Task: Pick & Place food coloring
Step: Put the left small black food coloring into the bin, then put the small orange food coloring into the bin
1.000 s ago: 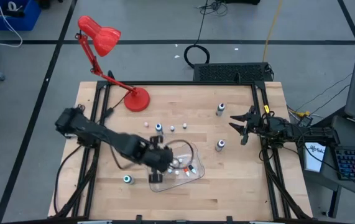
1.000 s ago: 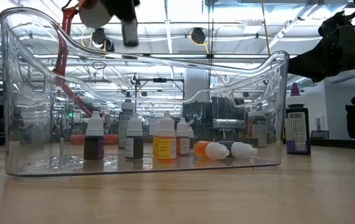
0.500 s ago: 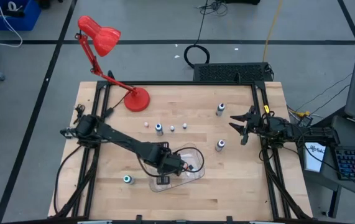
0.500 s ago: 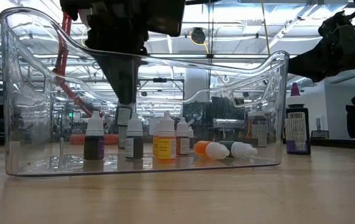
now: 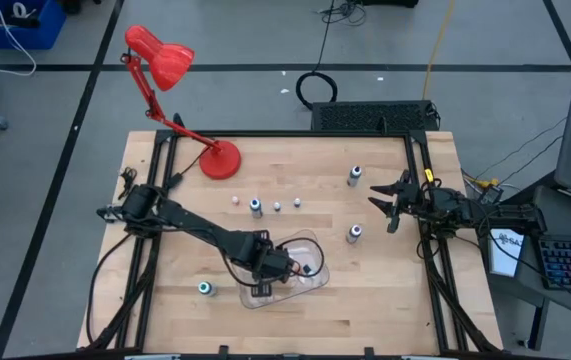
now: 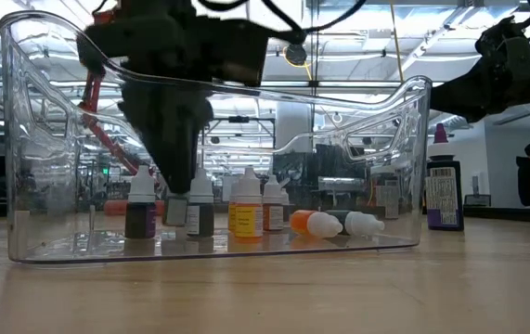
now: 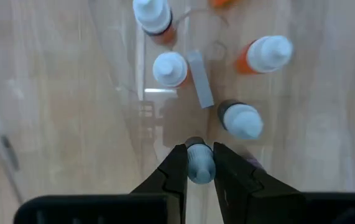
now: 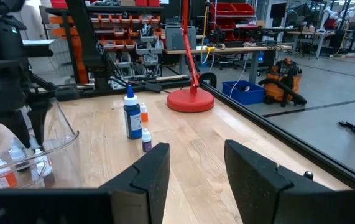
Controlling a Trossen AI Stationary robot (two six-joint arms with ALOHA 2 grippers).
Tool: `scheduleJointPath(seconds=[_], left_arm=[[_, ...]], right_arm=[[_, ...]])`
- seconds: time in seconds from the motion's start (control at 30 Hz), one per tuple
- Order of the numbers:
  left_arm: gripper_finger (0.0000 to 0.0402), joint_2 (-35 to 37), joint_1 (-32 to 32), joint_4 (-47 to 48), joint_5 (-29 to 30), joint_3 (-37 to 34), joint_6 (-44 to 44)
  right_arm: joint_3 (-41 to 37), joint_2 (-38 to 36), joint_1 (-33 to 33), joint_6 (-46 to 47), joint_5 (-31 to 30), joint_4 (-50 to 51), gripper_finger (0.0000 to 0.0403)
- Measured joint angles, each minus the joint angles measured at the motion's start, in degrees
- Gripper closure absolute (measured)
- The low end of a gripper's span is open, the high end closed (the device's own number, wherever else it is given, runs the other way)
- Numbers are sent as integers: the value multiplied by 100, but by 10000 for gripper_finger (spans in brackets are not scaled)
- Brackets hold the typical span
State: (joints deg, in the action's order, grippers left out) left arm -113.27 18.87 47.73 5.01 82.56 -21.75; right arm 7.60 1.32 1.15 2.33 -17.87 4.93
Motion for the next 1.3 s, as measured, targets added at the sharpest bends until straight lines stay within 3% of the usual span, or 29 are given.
scheduleJointPath(seconds=[0.4,0.6,0.73,1.1,1.3], left_arm=[[344,22,-107,-460,-45,-260,-5],[253,-9,-105,-450,-71,-251,-3],[223,-7,-107,-451,-71,-251,-9],[216,537,-107,-438,150,-251,-42],[216,1118,-131,132,542,-251,-57]], right_arm=[[0,0,0,1,0,0,261],[0,0,0,0,0,2,261],[0,0,0,0,0,2,261],[0,-2,0,0,0,0,261],[0,-2,0,1,0,0,261]])
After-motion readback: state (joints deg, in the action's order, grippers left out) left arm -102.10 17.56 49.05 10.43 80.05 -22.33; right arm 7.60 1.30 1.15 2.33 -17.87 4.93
